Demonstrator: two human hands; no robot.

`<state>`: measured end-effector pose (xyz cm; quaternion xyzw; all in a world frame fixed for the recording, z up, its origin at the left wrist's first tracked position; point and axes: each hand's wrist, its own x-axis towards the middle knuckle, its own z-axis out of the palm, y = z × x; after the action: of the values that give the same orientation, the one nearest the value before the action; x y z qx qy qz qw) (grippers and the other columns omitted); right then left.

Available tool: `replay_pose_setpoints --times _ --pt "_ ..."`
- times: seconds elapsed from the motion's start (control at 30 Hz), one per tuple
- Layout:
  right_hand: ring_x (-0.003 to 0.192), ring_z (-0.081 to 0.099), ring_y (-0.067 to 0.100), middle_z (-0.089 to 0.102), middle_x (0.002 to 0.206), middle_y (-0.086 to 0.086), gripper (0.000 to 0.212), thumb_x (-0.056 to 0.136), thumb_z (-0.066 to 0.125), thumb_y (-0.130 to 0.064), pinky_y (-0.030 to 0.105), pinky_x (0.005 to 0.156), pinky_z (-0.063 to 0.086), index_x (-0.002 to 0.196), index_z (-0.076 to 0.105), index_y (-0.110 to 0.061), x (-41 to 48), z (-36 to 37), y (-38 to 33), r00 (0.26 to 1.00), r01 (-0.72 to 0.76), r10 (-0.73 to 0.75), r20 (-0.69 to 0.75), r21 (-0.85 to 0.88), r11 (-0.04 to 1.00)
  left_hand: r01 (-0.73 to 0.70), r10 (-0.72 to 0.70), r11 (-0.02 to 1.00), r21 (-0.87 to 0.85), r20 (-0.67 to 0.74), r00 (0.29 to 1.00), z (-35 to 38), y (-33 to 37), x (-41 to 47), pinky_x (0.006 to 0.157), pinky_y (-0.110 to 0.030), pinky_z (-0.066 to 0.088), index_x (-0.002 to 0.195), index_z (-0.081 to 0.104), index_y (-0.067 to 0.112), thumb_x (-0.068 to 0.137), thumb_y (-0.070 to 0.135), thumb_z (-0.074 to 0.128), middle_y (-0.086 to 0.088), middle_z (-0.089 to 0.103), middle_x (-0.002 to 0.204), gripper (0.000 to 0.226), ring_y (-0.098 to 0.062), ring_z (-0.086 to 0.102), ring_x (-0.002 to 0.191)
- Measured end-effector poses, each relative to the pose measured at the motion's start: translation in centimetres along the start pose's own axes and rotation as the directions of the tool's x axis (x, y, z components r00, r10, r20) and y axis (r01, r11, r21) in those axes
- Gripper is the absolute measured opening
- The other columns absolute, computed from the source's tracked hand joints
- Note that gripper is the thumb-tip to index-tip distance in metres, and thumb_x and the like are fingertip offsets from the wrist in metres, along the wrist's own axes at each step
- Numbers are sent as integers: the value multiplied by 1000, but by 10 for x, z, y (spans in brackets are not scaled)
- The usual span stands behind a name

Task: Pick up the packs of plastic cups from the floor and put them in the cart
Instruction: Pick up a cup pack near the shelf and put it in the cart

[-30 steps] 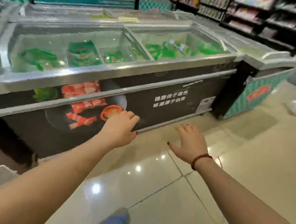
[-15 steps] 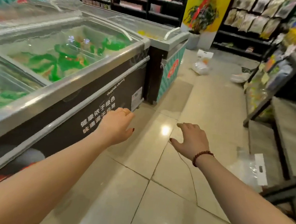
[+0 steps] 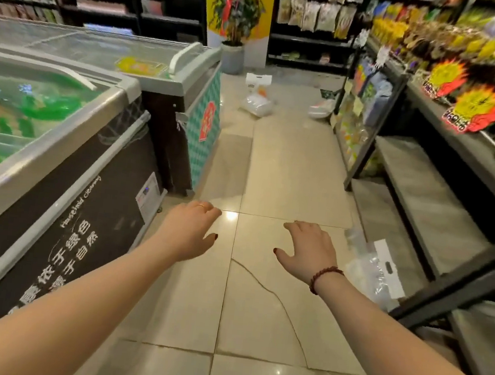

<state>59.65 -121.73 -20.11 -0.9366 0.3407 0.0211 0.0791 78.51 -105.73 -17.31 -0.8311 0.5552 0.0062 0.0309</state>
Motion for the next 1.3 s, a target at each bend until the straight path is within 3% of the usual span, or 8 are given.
replay_pose_setpoints --times 0.27,0.47,0.87,1.07,1.3 --pt "138 32 20 41 149 -3 61 93 50 -49 32 111 25 147 38 -23 66 -5 69 978 -207 207 -2 81 975 -207 207 978 -14 -10 978 0 19 151 99 -34 41 140 43 22 95 42 49 1 48 142 50 -21 45 129" --pt "139 32 20 41 149 -3 61 92 51 -50 32 111 24 146 37 -24 108 3 116 906 -421 423 5 107 901 -408 408 913 -13 -2 913 13 37 262 101 -33 36 141 42 21 96 40 49 2 47 142 49 -21 42 131" --pt "134 37 21 46 144 -4 61 90 52 -51 33 109 28 145 40 -26 156 9 186 581 -807 812 59 175 564 -778 769 627 48 121 627 28 115 461 101 -34 39 138 44 19 94 42 49 -2 50 139 50 -23 45 127" --pt "131 39 22 49 140 -3 56 91 53 -50 35 106 32 141 44 -26 159 28 248 420 -898 901 110 193 395 -881 864 471 39 181 470 48 204 526 101 -35 39 138 43 19 94 42 49 -3 49 140 50 -24 44 128" --pt "135 37 20 46 144 -3 58 93 51 -50 34 109 30 144 40 -26 178 61 333 317 -933 932 176 232 273 -924 890 377 59 254 379 71 295 598 99 -36 40 140 42 18 96 41 48 -4 48 140 50 -24 44 127"
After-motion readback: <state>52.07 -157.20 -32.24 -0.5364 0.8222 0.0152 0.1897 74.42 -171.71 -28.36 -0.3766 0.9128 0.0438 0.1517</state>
